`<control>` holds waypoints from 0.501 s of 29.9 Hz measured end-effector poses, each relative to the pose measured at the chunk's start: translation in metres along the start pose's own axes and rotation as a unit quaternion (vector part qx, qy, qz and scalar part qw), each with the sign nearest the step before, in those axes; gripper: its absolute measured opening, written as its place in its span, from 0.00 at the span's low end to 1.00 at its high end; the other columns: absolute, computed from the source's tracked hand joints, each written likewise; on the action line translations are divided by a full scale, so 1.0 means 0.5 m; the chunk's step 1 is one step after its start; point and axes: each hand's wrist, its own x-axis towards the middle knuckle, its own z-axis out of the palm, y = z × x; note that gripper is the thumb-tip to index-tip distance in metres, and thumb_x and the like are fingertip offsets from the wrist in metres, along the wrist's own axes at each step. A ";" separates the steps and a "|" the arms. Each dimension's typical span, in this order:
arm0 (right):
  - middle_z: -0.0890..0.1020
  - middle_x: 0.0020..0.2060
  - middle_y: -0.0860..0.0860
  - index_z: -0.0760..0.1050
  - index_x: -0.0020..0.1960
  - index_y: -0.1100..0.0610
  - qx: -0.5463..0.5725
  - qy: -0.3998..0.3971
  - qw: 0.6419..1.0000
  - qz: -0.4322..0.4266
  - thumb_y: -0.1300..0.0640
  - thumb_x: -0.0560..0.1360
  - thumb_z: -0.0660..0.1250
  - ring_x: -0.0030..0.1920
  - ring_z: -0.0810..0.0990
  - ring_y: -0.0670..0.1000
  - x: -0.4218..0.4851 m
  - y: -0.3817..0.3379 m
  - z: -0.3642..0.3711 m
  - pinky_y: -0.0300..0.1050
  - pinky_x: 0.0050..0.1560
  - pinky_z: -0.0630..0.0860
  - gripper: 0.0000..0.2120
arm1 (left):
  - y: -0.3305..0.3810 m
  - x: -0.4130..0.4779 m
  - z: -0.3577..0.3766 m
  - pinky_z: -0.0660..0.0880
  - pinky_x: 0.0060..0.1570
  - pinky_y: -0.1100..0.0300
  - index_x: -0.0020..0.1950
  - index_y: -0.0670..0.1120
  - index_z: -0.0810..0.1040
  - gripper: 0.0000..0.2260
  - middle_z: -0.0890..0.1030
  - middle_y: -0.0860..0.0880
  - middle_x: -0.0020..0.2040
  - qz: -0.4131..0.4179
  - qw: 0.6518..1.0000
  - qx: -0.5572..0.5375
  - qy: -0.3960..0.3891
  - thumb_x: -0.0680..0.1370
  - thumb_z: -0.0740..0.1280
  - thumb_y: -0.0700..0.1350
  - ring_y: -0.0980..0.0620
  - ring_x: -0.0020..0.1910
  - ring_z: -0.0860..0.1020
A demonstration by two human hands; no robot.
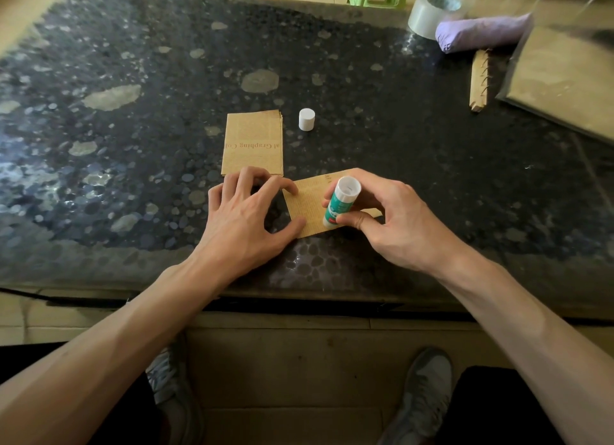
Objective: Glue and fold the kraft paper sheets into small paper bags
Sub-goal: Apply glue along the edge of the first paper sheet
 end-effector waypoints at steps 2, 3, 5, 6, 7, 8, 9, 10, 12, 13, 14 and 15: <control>0.83 0.55 0.40 0.78 0.60 0.48 0.016 -0.002 1.000 0.005 0.62 0.79 0.72 0.61 0.81 0.41 0.000 0.000 -0.004 0.41 0.64 0.78 0.13 | -0.001 0.000 0.000 0.53 0.70 0.52 0.67 0.64 0.70 0.22 0.65 0.55 0.66 0.002 1.000 0.000 0.001 0.75 0.65 0.67 0.52 0.70 0.60; 0.83 0.54 0.40 0.78 0.59 0.49 0.030 -0.001 0.999 0.010 0.62 0.79 0.73 0.61 0.81 0.40 -0.001 -0.001 -0.007 0.40 0.64 0.78 0.13 | -0.001 0.001 0.001 0.53 0.69 0.53 0.67 0.64 0.71 0.22 0.65 0.55 0.65 0.004 1.000 -0.001 0.004 0.75 0.65 0.67 0.52 0.70 0.60; 0.84 0.53 0.42 0.79 0.59 0.52 0.072 0.018 0.997 0.014 0.61 0.78 0.73 0.59 0.82 0.41 -0.002 -0.004 -0.015 0.38 0.62 0.79 0.12 | -0.001 0.001 0.000 0.53 0.69 0.53 0.66 0.64 0.71 0.21 0.65 0.55 0.64 0.006 1.000 -0.003 0.006 0.75 0.66 0.67 0.53 0.70 0.61; 0.85 0.53 0.46 0.79 0.60 0.55 0.103 0.038 0.994 0.009 0.62 0.78 0.73 0.58 0.84 0.43 -0.001 -0.004 -0.019 0.39 0.60 0.80 0.11 | -0.002 0.002 -0.001 0.53 0.69 0.53 0.66 0.64 0.71 0.21 0.65 0.56 0.64 0.007 1.000 -0.003 0.006 0.75 0.66 0.67 0.53 0.70 0.60; 0.86 0.53 0.49 0.79 0.61 0.59 0.133 0.061 0.989 0.004 0.63 0.78 0.73 0.57 0.85 0.44 -0.001 -0.004 -0.023 0.39 0.59 0.80 0.12 | -0.002 0.003 -0.003 0.53 0.69 0.53 0.66 0.65 0.71 0.22 0.65 0.56 0.64 0.008 1.000 -0.003 0.003 0.74 0.66 0.67 0.53 0.70 0.60; 0.86 0.53 0.52 0.78 0.61 0.61 0.154 0.084 0.984 0.002 0.64 0.79 0.73 0.56 0.85 0.45 0.000 -0.003 -0.026 0.38 0.57 0.80 0.12 | -0.003 0.005 -0.006 0.53 0.69 0.52 0.67 0.65 0.71 0.22 0.64 0.57 0.63 0.009 1.000 -0.002 -0.002 0.74 0.66 0.67 0.53 0.70 0.60; 0.85 0.53 0.54 0.78 0.61 0.63 0.163 0.104 0.981 0.001 0.64 0.79 0.73 0.56 0.85 0.45 0.002 -0.002 -0.028 0.38 0.56 0.80 0.12 | -0.004 0.006 -0.009 0.54 0.69 0.51 0.67 0.65 0.72 0.22 0.64 0.57 0.63 0.009 1.000 -0.002 -0.010 0.74 0.66 0.67 0.53 0.70 0.60; 0.85 0.53 0.54 0.78 0.61 0.63 0.159 0.120 0.980 0.000 0.64 0.79 0.73 0.55 0.86 0.45 0.005 0.001 -0.028 0.39 0.56 0.81 0.12 | -0.006 0.008 -0.012 0.54 0.70 0.50 0.67 0.65 0.72 0.23 0.64 0.57 0.63 0.010 1.000 -0.002 -0.017 0.74 0.66 0.67 0.53 0.70 0.60; 0.85 0.53 0.52 0.78 0.61 0.62 0.135 0.134 0.982 -0.008 0.63 0.79 0.73 0.56 0.85 0.48 0.010 0.004 -0.023 0.43 0.57 0.82 0.12 | -0.006 0.010 -0.017 0.55 0.70 0.48 0.68 0.65 0.72 0.23 0.65 0.56 0.64 0.009 1.000 -0.005 -0.025 0.73 0.65 0.68 0.52 0.70 0.60; 0.85 0.53 0.51 0.79 0.61 0.61 0.123 0.131 0.984 -0.012 0.61 0.78 0.74 0.56 0.85 0.49 0.012 0.004 -0.019 0.45 0.58 0.82 0.12 | -0.005 0.010 -0.019 0.55 0.71 0.48 0.68 0.65 0.72 0.24 0.65 0.56 0.64 0.009 1.000 -0.005 -0.026 0.73 0.64 0.68 0.52 0.70 0.60; 0.85 0.53 0.50 0.79 0.61 0.60 0.114 0.122 0.986 -0.016 0.60 0.78 0.75 0.56 0.85 0.49 0.013 0.002 -0.013 0.45 0.58 0.82 0.13 | -0.005 0.010 -0.020 0.55 0.70 0.48 0.68 0.65 0.72 0.24 0.65 0.55 0.64 0.008 1.000 -0.004 -0.028 0.73 0.64 0.68 0.52 0.70 0.59; 0.84 0.53 0.48 0.79 0.61 0.58 0.110 0.108 0.988 -0.018 0.59 0.78 0.75 0.56 0.85 0.49 0.015 -0.001 -0.006 0.45 0.58 0.82 0.13 | -0.004 0.010 -0.021 0.55 0.70 0.48 0.68 0.65 0.71 0.25 0.65 0.55 0.65 0.007 0.999 -0.004 -0.031 0.73 0.63 0.69 0.52 0.70 0.59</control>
